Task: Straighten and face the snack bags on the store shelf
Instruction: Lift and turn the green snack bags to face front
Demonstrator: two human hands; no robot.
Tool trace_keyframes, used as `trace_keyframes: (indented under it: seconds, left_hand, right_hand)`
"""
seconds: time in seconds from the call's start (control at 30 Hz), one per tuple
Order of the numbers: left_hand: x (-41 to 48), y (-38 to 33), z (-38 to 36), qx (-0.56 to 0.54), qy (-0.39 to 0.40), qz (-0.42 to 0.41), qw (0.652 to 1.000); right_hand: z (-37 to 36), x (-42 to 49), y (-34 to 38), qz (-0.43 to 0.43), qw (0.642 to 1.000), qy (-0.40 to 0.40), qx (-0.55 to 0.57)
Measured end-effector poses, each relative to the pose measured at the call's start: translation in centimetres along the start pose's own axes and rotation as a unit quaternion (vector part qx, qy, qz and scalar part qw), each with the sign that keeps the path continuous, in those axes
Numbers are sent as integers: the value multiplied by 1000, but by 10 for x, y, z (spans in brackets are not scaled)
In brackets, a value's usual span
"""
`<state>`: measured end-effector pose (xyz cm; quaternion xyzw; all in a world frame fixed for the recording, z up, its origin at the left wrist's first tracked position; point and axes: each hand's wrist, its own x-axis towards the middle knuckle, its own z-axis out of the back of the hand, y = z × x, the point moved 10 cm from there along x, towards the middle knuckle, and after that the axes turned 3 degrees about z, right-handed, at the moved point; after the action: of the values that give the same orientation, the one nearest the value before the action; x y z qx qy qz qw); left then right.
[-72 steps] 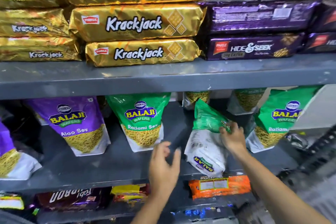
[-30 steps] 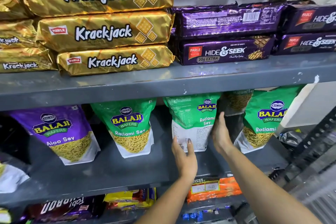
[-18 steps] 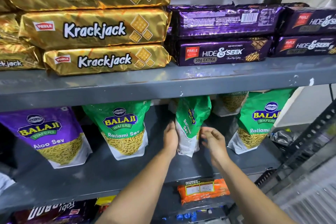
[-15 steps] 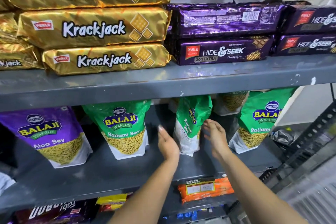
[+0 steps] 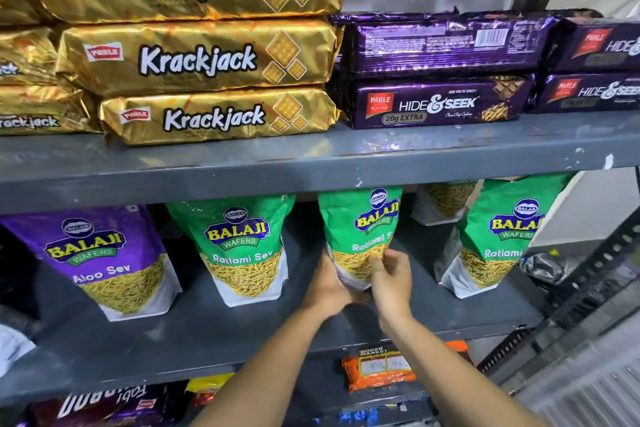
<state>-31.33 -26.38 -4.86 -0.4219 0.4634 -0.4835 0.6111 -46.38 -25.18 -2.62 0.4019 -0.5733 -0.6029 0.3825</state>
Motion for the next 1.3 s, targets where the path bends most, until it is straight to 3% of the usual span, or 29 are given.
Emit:
trace_keyframes:
  seconds: [0.1,0.2,0.33,0.67,0.87,1.2,1.3]
  left_hand:
    - [13,10,8,-71,-8,14,997]
    - [16,17,12,-47,0,38,998]
    - [16,16,13,-25,11,43,999]
    - [0,31,2,15,77,70,994]
    - [-19,45,0,-3,75,91,993]
    - [-25,27,0,-3,91,36,995]
    - [-44,11,18,18,18,-17,1000]
  right_hand:
    - [12,0,38,93,995,-6,-20]
    - [21,37,95,166,986,-23,14]
    - [8,85,134,93,990,40,96]
    - [42,65,146,118,985,12,129]
    - [57,50,140,140,980,9,138]
    - [65,28,152,182,975,-19,124]
    - [84,22,143,183,973,-67,120]
